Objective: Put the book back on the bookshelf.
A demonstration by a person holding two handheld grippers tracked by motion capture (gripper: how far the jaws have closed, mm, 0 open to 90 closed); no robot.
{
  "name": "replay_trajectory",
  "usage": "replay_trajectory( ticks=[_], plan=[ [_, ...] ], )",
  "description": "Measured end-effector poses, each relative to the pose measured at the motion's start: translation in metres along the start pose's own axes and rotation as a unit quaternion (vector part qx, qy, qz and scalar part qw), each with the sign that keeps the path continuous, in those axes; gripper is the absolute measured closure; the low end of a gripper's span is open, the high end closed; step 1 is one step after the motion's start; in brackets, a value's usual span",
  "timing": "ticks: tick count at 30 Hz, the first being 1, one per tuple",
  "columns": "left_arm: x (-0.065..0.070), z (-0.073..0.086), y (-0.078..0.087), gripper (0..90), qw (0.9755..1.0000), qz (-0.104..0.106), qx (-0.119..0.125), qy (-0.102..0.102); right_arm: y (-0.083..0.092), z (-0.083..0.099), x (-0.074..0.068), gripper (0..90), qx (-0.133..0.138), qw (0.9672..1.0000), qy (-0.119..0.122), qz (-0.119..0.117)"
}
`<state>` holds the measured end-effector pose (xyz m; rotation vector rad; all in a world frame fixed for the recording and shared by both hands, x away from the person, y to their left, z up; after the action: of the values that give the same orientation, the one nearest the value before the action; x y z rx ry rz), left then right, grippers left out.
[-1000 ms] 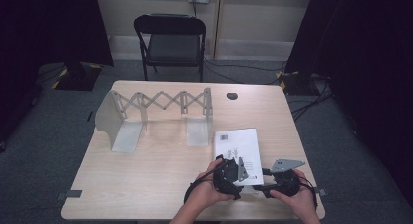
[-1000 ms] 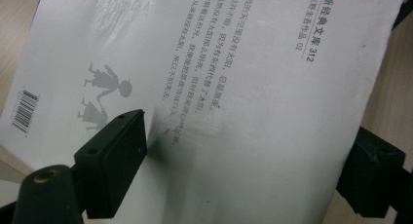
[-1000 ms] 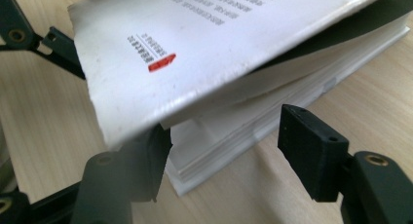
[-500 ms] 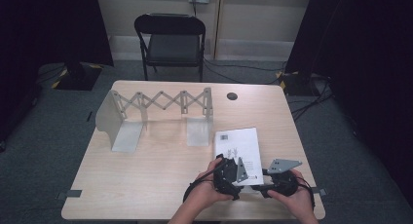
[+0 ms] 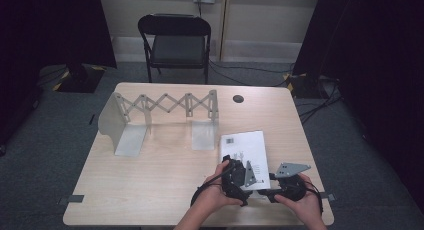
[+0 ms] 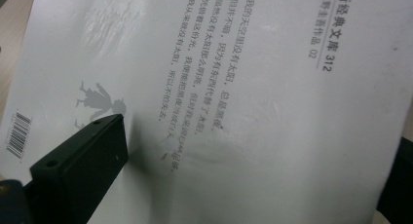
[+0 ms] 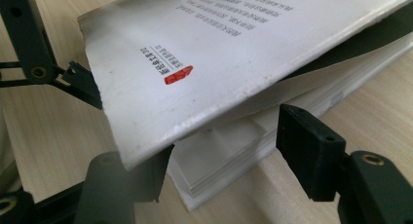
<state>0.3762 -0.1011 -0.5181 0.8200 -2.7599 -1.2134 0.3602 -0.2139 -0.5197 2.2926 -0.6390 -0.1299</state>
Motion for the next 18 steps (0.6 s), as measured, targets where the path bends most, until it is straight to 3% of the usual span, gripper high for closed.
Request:
replay_trajectory(
  ticks=[5,6,7,8,11,12,14,16,18],
  plan=[
    [0.0001,-0.0006,-0.0013,3.1,1.0,-0.001,0.007,0.004,-0.0006,0.0009,-0.0001,38.7,-0.003,1.0,0.001,0.0],
    [-0.0021,0.001,0.0003,3.3,0.9999,-0.002,0.0,-0.014,-0.0006,0.001,0.0,38.7,-0.003,1.0,-0.001,0.0],
    [-0.0023,0.0014,0.0007,3.7,0.9999,-0.002,-0.001,-0.014,-0.0008,0.0011,-0.0002,38.7,-0.003,1.0,0.0,0.0],
    [-0.0007,0.0005,-0.0005,3.8,0.9999,-0.001,0.01,-0.001,-0.0008,0.001,-0.0003,38.7,-0.003,1.0,0.0,0.001],
    [-0.0017,0.0016,0.0004,4.2,0.9999,-0.003,0.011,-0.01,-0.0006,0.0003,-0.001,39.4,-0.002,1.0,0.0,0.001],
    [-0.0003,0.0009,-0.0005,4.2,0.9998,-0.003,0.02,0.001,-0.0006,0.0003,-0.0012,39.3,-0.002,1.0,0.0,0.0],
    [-0.0023,0.0016,0.0012,5.0,0.9997,-0.003,0.013,-0.022,-0.0006,0.0002,-0.0011,39.3,-0.002,1.0,0.001,0.001],
    [-0.002,0.0016,0.0018,5.9,0.9995,-0.002,0.014,-0.028,-0.0007,0.0006,-0.0012,39.3,-0.003,1.0,0.0,0.0],
    [0.0004,0.0006,0.0011,6.7,0.9997,-0.004,0.02,-0.014,-0.0007,0.0004,-0.0012,39.3,-0.001,1.0,-0.001,0.0]
  ],
)
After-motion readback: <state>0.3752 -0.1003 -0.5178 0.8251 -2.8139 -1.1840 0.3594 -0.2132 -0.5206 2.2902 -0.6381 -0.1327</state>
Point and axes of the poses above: each handheld gripper's, and its own axes: y roughly backward along the jaws, z roughly out of its underside, x roughly to its right, the point moved 8 cm from there along -y, roughly forward along the jaws, and after that the axes turned 10 degrees about y, right-handed, at the moved point
